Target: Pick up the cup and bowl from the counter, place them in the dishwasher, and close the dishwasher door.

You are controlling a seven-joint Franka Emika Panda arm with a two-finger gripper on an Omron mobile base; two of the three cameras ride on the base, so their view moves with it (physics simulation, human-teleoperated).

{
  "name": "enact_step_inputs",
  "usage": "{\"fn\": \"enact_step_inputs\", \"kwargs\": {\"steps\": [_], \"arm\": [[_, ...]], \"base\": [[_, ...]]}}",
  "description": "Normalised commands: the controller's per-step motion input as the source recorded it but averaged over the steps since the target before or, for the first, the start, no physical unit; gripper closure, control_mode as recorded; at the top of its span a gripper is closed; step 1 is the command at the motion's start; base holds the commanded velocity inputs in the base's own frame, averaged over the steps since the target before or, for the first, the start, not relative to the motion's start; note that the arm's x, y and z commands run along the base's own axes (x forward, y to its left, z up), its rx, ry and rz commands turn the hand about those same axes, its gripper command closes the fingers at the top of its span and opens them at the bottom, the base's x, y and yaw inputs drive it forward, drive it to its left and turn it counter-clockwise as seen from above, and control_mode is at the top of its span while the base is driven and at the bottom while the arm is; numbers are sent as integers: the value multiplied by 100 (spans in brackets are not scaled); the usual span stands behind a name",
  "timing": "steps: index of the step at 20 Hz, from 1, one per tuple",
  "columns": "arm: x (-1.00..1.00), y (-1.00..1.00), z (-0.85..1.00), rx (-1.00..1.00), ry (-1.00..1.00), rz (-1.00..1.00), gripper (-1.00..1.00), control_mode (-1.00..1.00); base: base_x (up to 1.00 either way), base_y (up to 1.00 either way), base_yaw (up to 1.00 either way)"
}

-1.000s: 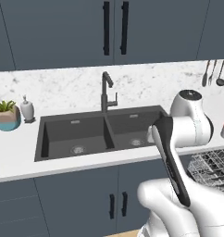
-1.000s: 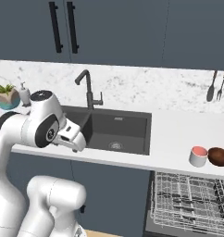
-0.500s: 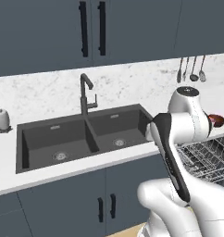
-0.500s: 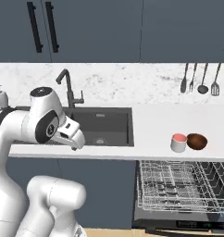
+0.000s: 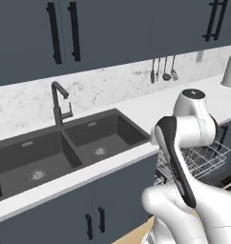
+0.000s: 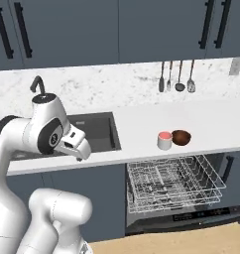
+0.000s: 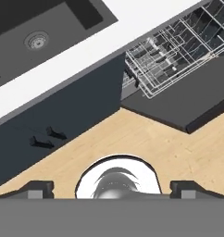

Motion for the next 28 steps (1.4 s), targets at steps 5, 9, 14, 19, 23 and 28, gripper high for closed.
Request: {"fn": "enact_step_inputs", "kwargs": {"steps": [5,9,14,19,23,28], "arm": [[0,0,0,0,0,0,-100,100],[0,0,0,0,0,0,-100,100],[0,0,0,0,0,0,-100,100],[0,0,0,0,0,0,-100,100],[0,0,0,0,0,0,-100,100],[0,0,0,0,0,0,-100,100]], "base": [[0,3,-42],[0,9,-45],[4,15,-47],[16,26,-45],[35,55,-37],[35,67,-30]]}}
